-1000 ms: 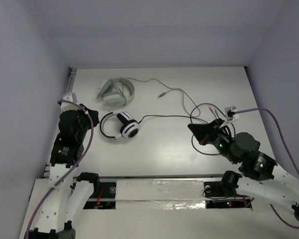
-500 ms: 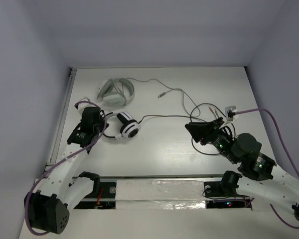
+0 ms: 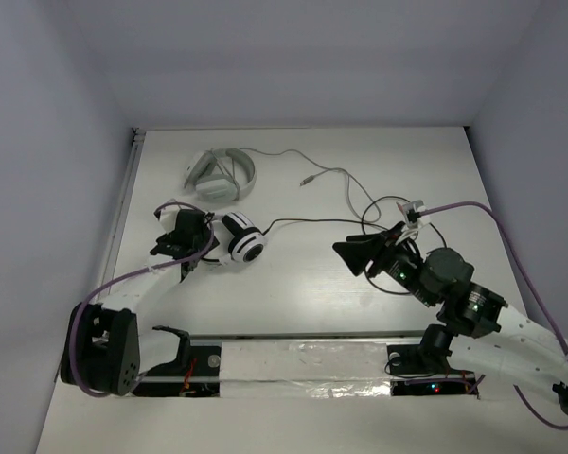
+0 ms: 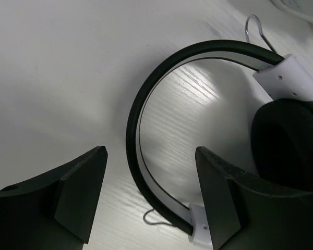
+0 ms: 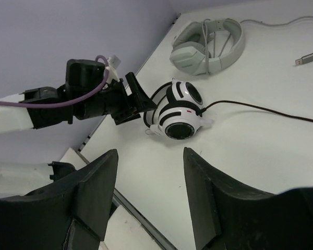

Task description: Wrap the headphones

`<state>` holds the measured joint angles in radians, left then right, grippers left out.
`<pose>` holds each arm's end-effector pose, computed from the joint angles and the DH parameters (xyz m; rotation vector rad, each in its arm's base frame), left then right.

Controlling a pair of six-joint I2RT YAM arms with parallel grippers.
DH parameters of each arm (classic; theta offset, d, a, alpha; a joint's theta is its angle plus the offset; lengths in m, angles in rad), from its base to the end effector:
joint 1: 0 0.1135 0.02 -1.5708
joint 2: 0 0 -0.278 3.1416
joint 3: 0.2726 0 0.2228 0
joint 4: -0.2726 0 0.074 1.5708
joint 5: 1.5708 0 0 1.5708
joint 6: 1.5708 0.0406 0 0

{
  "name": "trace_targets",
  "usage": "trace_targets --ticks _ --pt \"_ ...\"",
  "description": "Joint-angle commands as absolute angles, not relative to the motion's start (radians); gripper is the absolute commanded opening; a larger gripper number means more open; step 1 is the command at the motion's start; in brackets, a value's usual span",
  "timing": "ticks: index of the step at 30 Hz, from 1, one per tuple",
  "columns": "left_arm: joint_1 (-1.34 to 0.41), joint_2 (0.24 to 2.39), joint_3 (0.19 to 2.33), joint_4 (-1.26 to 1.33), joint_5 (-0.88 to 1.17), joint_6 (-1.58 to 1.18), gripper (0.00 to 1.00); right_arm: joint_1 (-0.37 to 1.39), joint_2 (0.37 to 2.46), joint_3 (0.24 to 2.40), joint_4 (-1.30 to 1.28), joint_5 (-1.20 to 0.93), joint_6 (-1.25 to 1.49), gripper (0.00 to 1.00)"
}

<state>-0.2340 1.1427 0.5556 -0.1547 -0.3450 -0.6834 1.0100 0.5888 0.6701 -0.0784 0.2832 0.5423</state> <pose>0.1969 -0.0328 0.2217 -0.6709 2.1595 -0.0870 0.0685 0.0878 0.3454 -0.1520 1.6504 0.9858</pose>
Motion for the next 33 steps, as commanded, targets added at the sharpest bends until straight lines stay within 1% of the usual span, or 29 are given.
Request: trace_targets --ticks 1,5,14,22,24,25,26,28,29,33 --pt "-0.226 1.209 0.552 -0.032 -0.367 -0.683 0.66 1.017 0.588 0.664 -0.018 0.271 0.525 0.59" --pt "-0.216 1.308 0.558 0.018 -0.328 -0.675 0.6 1.017 0.578 0.66 -0.026 0.281 0.525 0.59" --pt "-0.216 1.351 0.552 0.051 -0.282 -0.661 0.47 1.017 0.574 0.644 -0.011 0.316 0.535 0.57" --pt "-0.216 1.434 0.586 0.041 -0.267 -0.658 0.47 1.017 0.554 0.65 -0.035 0.334 0.54 0.56" --pt "-0.216 1.445 0.591 0.043 -0.256 -0.653 0.45 1.017 0.548 0.653 -0.046 0.342 0.541 0.56" --pt "-0.216 1.45 0.594 0.043 -0.253 -0.65 0.41 1.017 0.54 0.653 -0.048 0.348 0.543 0.56" --pt "-0.207 1.457 0.597 0.041 -0.25 -0.647 0.31 1.017 0.535 0.653 -0.051 0.348 0.545 0.56" --pt "-0.207 1.46 0.598 0.037 -0.247 -0.646 0.14 1.017 0.522 0.65 -0.055 0.354 0.549 0.55" --pt "-0.207 1.451 0.597 0.032 -0.253 -0.649 0.0 1.017 0.517 0.65 -0.058 0.356 0.551 0.55" --pt "-0.207 1.382 0.571 0.017 -0.261 -0.647 0.0 1.017 0.503 0.652 -0.069 0.371 0.551 0.53"
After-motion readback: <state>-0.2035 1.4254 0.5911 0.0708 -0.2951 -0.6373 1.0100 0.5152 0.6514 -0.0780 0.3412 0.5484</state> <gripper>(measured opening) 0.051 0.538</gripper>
